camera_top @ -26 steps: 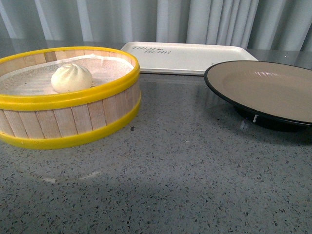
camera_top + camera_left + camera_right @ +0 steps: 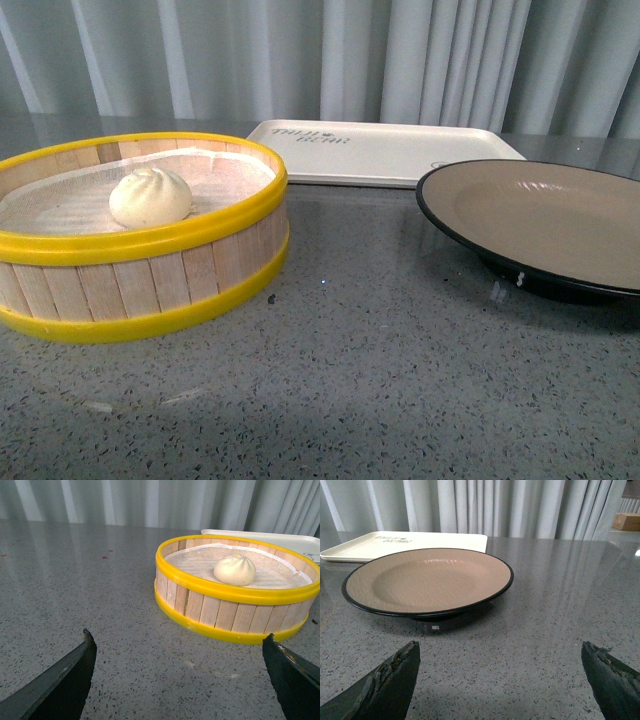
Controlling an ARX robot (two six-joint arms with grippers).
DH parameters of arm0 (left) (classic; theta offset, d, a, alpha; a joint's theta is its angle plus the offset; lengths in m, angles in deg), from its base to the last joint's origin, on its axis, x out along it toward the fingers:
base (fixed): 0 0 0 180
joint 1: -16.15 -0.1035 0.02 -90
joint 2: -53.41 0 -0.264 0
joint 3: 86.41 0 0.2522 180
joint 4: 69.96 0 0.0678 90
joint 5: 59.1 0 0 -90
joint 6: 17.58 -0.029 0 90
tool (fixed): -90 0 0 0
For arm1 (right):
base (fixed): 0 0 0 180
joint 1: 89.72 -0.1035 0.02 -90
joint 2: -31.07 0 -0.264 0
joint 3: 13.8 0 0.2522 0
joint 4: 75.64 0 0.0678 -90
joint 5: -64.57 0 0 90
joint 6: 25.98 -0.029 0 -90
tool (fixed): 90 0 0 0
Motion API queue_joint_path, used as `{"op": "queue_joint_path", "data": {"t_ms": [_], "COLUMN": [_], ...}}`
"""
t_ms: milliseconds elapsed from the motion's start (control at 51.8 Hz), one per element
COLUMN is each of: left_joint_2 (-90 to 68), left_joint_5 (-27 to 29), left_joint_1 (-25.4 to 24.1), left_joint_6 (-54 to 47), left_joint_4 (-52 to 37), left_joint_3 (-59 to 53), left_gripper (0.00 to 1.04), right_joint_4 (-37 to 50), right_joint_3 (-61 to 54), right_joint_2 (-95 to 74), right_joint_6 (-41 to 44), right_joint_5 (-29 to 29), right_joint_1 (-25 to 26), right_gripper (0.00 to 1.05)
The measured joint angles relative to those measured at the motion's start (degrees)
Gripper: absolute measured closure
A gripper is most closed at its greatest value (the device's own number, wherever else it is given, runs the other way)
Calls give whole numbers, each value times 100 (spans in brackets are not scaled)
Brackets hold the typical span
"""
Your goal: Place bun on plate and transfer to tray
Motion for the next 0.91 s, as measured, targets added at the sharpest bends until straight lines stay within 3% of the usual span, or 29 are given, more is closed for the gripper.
{"op": "queue_joint_path", "data": {"t_ms": [463,521,560,714,907], "left_joint_2": [0,-345,-778,-2898,-4671], "left_joint_5": [0,595,564,-909,-1853], "left_joint_1": [2,157,129,-586,-981], "left_joint_6": [0,404,664,1137,986], "left_joint_4": [2,199,-81,-2127,-2944], "left_joint_3": [2,96,162,743,1757], "left_gripper": [7,7,7,7,7], "right_joint_4": [0,2,0,0,0], "right_joint_3": [0,0,0,0,0], "right_joint_2": [0,0,0,4,4], "right_joint_6": [0,0,0,0,0], "right_joint_5": [0,0,-4,-4,-2], "right_joint_1": [0,0,-2,-2,-2], "right_gripper": [8,8,8,8,8]}}
